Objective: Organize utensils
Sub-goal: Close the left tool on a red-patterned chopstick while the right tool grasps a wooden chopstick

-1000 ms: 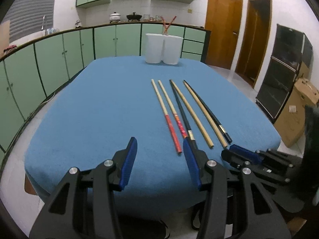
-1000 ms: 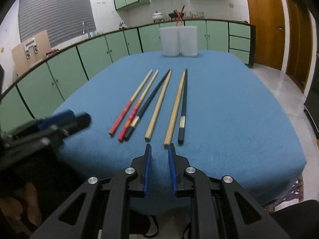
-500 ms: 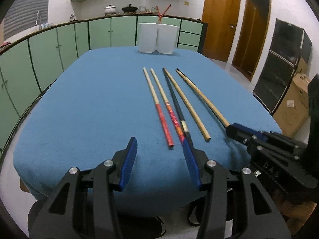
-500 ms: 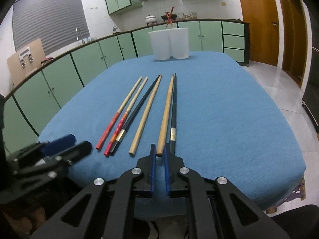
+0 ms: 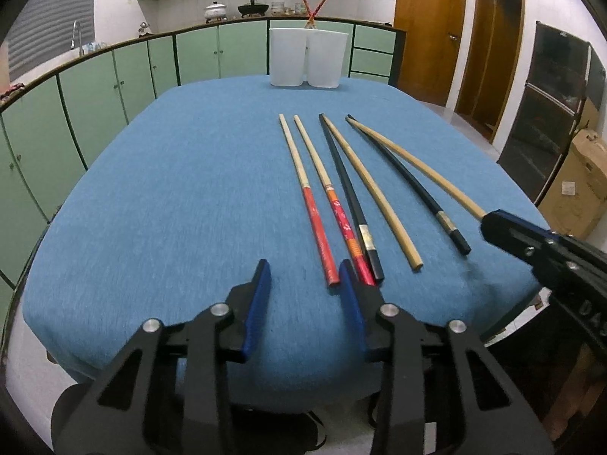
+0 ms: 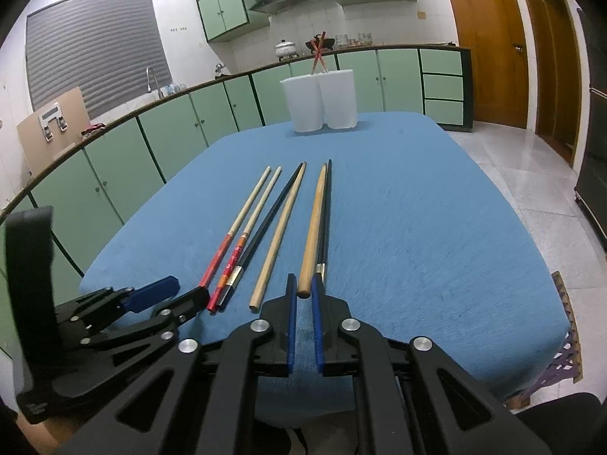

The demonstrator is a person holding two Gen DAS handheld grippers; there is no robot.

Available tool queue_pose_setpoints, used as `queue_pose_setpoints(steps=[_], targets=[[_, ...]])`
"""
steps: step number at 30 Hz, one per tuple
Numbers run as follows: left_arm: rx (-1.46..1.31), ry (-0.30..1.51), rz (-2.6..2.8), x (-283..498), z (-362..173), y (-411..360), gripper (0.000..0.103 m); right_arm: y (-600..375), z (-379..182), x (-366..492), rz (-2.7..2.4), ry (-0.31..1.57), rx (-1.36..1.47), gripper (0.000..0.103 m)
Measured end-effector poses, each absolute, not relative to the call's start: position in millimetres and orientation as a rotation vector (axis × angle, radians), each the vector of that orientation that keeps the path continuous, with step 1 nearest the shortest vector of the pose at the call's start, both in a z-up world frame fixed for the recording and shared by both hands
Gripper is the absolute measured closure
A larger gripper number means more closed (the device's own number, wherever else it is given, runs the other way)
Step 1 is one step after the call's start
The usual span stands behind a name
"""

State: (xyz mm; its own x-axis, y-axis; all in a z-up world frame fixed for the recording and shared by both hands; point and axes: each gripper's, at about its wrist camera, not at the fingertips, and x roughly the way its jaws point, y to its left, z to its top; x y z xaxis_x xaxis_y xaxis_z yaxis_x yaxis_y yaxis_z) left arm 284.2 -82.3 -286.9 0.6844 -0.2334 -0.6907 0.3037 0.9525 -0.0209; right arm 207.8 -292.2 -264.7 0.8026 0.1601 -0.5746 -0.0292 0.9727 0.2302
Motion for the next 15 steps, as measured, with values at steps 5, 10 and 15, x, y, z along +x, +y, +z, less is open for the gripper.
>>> queue_pose_setpoints(steps=[5, 10, 15], targets=[[0.081, 0.763, -0.294, 287, -285, -82, 0.097, -292, -262, 208, 0.099, 0.626, 0.215, 0.095], [0.06, 0.753, -0.304, 285, -278, -80, 0.098, -292, -258, 206, 0.097, 0.615, 0.203, 0.095], [0.039, 0.723, -0.327, 279, -261, -76, 0.098, -294, -250, 205, 0.084, 0.602, 0.191, 0.096]])
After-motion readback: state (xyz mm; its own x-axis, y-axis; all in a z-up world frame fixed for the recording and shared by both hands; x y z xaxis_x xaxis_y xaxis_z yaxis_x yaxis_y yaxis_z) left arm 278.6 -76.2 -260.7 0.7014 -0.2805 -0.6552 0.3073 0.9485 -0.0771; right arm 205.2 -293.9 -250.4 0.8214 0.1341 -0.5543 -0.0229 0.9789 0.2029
